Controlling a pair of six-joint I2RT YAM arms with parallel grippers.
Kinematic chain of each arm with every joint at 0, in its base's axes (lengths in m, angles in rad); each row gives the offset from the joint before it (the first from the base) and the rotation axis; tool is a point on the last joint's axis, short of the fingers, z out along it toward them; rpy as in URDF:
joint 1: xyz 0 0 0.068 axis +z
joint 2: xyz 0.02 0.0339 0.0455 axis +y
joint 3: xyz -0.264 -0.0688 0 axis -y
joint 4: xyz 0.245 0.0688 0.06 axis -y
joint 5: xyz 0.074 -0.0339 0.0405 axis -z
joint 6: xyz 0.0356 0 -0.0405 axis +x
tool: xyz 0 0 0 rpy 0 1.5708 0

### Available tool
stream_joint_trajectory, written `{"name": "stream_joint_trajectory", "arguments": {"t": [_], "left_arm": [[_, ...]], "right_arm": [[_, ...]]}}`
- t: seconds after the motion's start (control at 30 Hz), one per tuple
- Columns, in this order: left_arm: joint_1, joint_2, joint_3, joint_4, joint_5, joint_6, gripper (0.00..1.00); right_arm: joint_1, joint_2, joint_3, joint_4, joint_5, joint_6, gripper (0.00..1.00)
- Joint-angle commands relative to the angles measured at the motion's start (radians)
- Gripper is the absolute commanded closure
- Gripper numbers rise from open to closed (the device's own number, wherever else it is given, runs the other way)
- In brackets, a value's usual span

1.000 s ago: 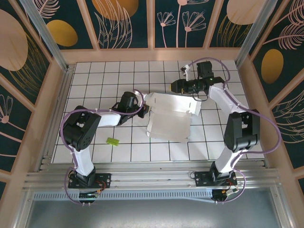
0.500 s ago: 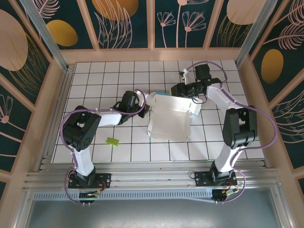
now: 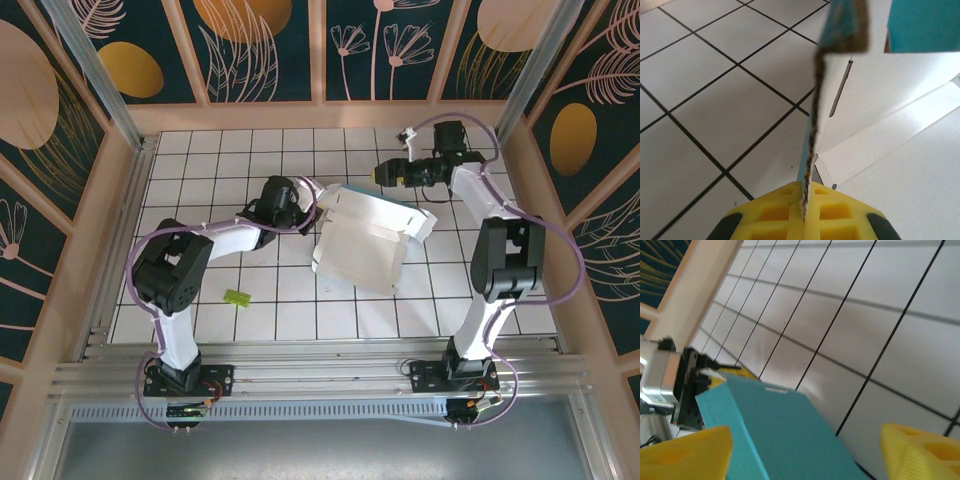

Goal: Fold the paper box

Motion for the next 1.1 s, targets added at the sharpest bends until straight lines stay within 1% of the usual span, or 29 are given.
{"name": "stream_joint_trajectory", "arguments": {"t": [0.0,0.07,0.1,0.23,0.33,0.53,0.73,0.83,1.07], "left_arm": [[-0.005,0.049,0.067,-0.030,0.036,0.084,1.00],[-0.005,0.069,0.091,-0.037,0.041,0.091,1.00],[-0.005,0.079,0.105,-0.045,0.045,0.093,1.00],[-0.005,0.113,0.157,-0.089,0.058,0.091,1.00],[-0.005,0.128,0.186,-0.118,0.079,0.081,1.00],[-0.005,0.172,0.307,-0.273,0.144,0.018,1.00],[-0.005,0.200,0.362,-0.336,0.150,-0.063,1.00],[-0.005,0.195,0.345,-0.327,0.152,-0.109,1.00],[-0.006,0.148,0.235,-0.195,0.162,-0.255,1.00]], "right_arm": [[0.005,0.016,-0.031,-0.039,-0.124,-0.021,0.31],[0.001,0.009,-0.070,-0.006,-0.112,0.006,0.38],[-0.002,0.007,-0.087,0.007,-0.114,0.019,0.40],[-0.018,-0.007,-0.148,0.080,-0.121,0.093,0.41],[-0.020,-0.011,-0.180,0.108,-0.111,0.113,0.44],[-0.023,-0.009,-0.222,0.160,-0.086,0.170,0.44],[-0.022,-0.026,-0.260,0.217,-0.048,0.222,0.53],[-0.021,-0.050,-0.295,0.254,-0.030,0.249,0.54],[0.006,-0.107,-0.395,0.337,0.012,0.285,0.55]]}}
